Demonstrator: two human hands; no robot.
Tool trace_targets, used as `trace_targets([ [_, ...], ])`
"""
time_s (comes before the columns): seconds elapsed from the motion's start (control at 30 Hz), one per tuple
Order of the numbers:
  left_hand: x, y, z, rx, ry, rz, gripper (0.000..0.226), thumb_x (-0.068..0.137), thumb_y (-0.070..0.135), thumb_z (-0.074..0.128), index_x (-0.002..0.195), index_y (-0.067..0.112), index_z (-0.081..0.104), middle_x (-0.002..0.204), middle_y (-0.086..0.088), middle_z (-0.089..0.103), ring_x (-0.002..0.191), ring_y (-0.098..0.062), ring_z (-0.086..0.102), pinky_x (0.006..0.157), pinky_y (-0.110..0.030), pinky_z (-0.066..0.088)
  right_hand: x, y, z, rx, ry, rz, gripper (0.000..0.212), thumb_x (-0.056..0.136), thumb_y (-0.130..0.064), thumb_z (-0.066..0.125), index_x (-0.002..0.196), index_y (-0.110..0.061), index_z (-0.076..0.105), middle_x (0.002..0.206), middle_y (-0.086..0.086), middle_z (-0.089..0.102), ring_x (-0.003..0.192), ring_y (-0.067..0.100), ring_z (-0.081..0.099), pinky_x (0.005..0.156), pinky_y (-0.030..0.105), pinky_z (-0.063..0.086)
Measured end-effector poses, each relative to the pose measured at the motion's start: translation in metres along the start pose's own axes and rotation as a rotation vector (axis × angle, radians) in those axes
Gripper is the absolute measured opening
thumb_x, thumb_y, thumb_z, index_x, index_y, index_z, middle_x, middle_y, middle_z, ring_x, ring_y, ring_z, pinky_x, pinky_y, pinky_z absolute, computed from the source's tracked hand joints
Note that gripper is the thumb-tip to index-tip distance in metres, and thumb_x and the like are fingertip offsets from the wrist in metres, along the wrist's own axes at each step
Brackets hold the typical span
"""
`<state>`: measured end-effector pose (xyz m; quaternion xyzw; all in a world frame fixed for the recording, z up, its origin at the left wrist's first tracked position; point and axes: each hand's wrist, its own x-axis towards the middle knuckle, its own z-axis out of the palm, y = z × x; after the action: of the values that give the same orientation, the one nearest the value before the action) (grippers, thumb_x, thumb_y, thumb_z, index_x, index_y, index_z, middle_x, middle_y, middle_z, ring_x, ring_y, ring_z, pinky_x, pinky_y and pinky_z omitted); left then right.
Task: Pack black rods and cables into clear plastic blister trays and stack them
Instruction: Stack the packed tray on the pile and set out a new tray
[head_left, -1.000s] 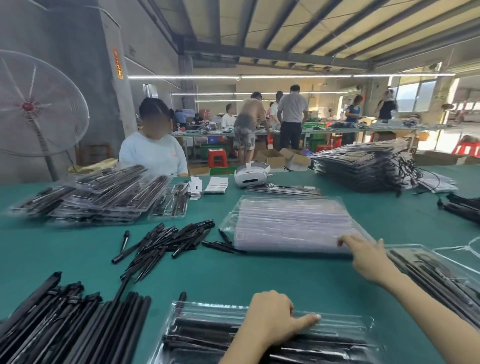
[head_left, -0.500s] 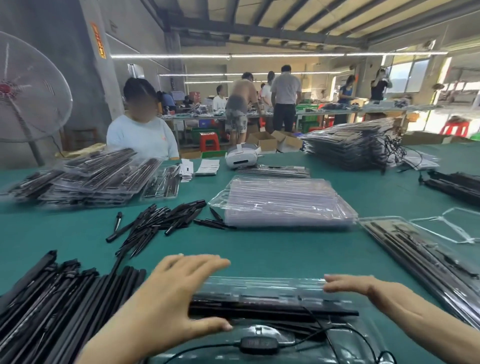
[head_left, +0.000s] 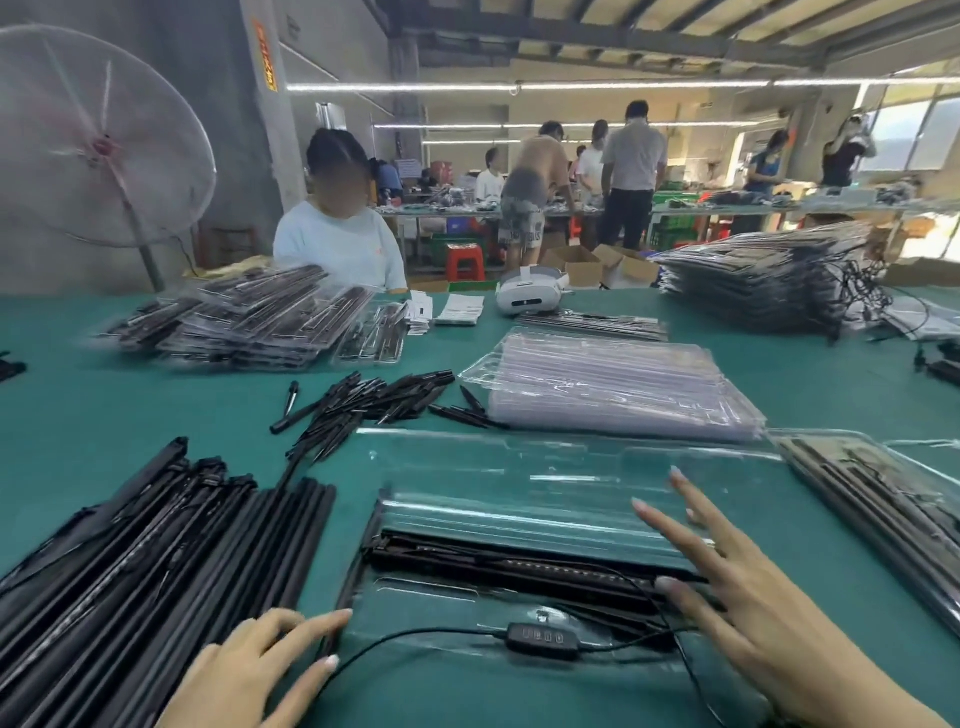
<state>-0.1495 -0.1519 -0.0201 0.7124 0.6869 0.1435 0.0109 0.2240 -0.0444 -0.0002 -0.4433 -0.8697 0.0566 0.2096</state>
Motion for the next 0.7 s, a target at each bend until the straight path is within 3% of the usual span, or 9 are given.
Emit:
trace_targets([
  [0.07, 0.005, -0.005, 0.002, 0.094, 0.080, 0.044, 0.070, 0.074, 0.079, -0.016, 0.124, 0.066, 0.031, 0.102, 0.026, 0.044, 0.085, 0.009, 0.042, 0.071, -0.013, 0.043, 0.021, 0.008, 0.010, -0.060, -0.042, 0.122, 0.055, 0.091, -0.062, 0.019, 0.137, -0.066, -0.010, 0.154, -0.024, -0.025, 0.124, 0.003, 0.031, 0.097, 0.023, 0.040],
  [0.1, 0.007, -0.007, 0.006, 0.101, 0.084, 0.034, 0.061, 0.075, 0.079, -0.013, 0.127, 0.067, 0.017, 0.107, 0.025, 0.037, 0.090, 0.009, 0.041, 0.077, -0.013, 0.036, 0.032, 0.012, 0.014, -0.118, -0.065, 0.167, 0.053, 0.094, -0.059, 0.017, 0.138, -0.064, -0.012, 0.154, -0.019, -0.028, 0.122, 0.007, 0.029, 0.097, 0.022, 0.040],
  [0.2, 0.019, -0.008, 0.007, 0.073, 0.035, -0.004, 0.036, 0.096, 0.060, 0.017, 0.131, 0.058, 0.021, 0.106, 0.018, 0.039, 0.090, 0.003, 0.046, 0.081, -0.014, 0.032, 0.058, 0.022, 0.022, -0.270, -0.162, 0.253, 0.049, 0.098, -0.056, 0.017, 0.145, -0.055, 0.004, 0.158, -0.009, -0.022, 0.127, 0.015, 0.024, 0.103, 0.032, 0.039],
  [0.27, 0.022, -0.009, 0.006, 0.035, 0.029, -0.018, 0.032, 0.098, 0.055, 0.022, 0.130, 0.056, 0.025, 0.102, 0.015, 0.042, 0.084, 0.001, 0.048, 0.083, -0.016, 0.033, 0.066, 0.031, 0.028, -0.308, -0.289, 0.296, 0.048, 0.097, -0.059, 0.018, 0.145, -0.055, 0.011, 0.161, -0.009, -0.009, 0.137, 0.018, 0.019, 0.106, 0.041, 0.035],
  [0.37, 0.022, -0.016, 0.008, 0.109, -0.003, -0.075, 0.039, 0.102, 0.042, 0.026, 0.136, 0.056, 0.014, 0.102, 0.015, 0.039, 0.077, -0.001, 0.045, 0.078, -0.015, 0.032, 0.066, 0.042, 0.035, -0.321, -0.370, 0.314, 0.047, 0.099, -0.057, 0.019, 0.145, -0.057, 0.009, 0.161, -0.011, 0.005, 0.142, 0.016, 0.018, 0.108, 0.044, 0.026],
  [0.5, 0.021, -0.020, 0.010, 0.273, -0.073, -0.119, 0.065, 0.099, 0.018, 0.030, 0.139, 0.059, -0.002, 0.103, 0.012, 0.034, 0.075, -0.006, 0.037, 0.067, -0.019, 0.029, 0.058, 0.060, 0.033, -0.299, -0.341, 0.296, 0.046, 0.104, -0.041, 0.023, 0.142, -0.060, 0.007, 0.159, -0.017, 0.010, 0.142, 0.012, 0.019, 0.104, 0.041, 0.032],
  [0.6, 0.021, -0.019, 0.012, 0.181, -0.016, -0.123, 0.058, 0.103, 0.032, 0.027, 0.134, 0.063, -0.011, 0.097, 0.014, 0.035, 0.073, -0.005, 0.039, 0.069, -0.018, 0.032, 0.046, 0.068, 0.031, -0.292, -0.330, 0.295, 0.048, 0.104, -0.041, 0.024, 0.138, -0.065, 0.002, 0.156, -0.020, 0.013, 0.140, 0.011, 0.018, 0.099, 0.041, 0.037],
  [0.7, 0.019, -0.023, 0.011, -0.102, 0.033, -0.148, 0.056, 0.100, 0.043, 0.035, 0.132, 0.063, -0.006, 0.089, 0.011, 0.042, 0.068, -0.006, 0.043, 0.075, -0.016, 0.038, 0.040, 0.072, 0.029, -0.339, -0.286, 0.278, 0.050, 0.102, -0.046, 0.022, 0.125, -0.071, -0.016, 0.154, -0.025, 0.015, 0.139, 0.004, 0.019, 0.104, 0.041, 0.026],
])
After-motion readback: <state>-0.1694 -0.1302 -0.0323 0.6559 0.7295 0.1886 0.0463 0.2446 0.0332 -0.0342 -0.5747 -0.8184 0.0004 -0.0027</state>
